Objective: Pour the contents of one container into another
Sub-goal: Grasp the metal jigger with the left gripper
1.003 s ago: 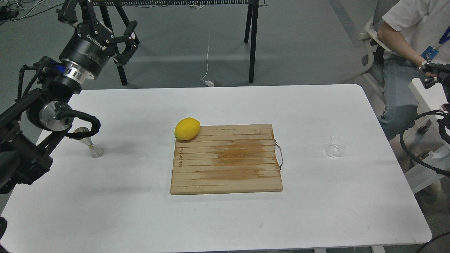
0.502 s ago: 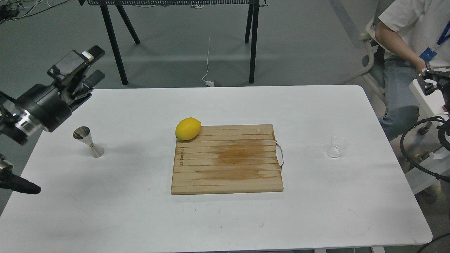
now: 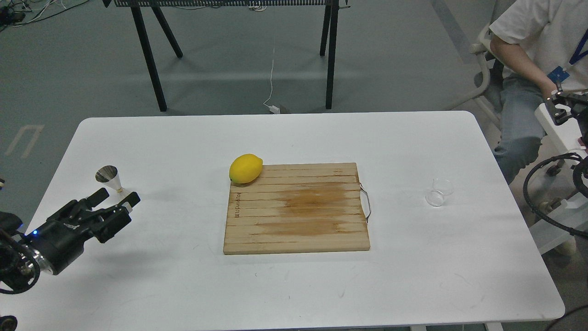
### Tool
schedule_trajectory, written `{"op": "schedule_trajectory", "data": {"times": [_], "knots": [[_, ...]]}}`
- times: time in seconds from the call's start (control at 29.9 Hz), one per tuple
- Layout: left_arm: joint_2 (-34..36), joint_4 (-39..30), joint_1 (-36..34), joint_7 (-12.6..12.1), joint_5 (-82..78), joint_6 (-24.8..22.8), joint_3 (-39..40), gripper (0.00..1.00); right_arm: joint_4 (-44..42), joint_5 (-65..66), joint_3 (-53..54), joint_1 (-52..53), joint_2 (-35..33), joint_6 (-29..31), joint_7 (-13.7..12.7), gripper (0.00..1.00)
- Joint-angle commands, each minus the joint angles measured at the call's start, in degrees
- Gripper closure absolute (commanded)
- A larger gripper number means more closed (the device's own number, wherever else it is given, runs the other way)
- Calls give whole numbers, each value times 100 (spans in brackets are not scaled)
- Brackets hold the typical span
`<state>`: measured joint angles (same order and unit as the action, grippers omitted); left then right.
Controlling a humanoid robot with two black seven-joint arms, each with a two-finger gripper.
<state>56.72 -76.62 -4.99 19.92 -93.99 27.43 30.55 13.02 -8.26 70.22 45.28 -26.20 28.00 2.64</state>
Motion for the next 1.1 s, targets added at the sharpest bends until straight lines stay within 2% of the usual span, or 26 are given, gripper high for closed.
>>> {"op": "schedule_trajectory", "data": {"times": [0.0,0.07,0.17,0.37,0.6,0.8,1.07], "knots": [[-406,1023,-37,-41,-364,57,-172,5,-1,0,9,-1,1,0,-1,0],[-731,1647,-159,-32,-505,57,-172,6,-1,0,0,-1,1,0,-1,0],[-1118,2229,-423,-32,-620,57,-207,6,-1,0,9,-1,1,0,-1,0],[-1515,2740,-844,-59,-629,57,-199,7,-1,0,9,-1,10,0,8,0],[-2042,3820,-1407,-15,-629,57,-234,12,-10,0,9,-1,1,0,8,0],[-2253,4050,-1566,-15,-629,57,-287,20,-10,0,9,-1,1,0,8,0],[-2464,4234,-1663,-15,-638,57,-295,22,-10,0,18,-1,1,0,8,0]]}}
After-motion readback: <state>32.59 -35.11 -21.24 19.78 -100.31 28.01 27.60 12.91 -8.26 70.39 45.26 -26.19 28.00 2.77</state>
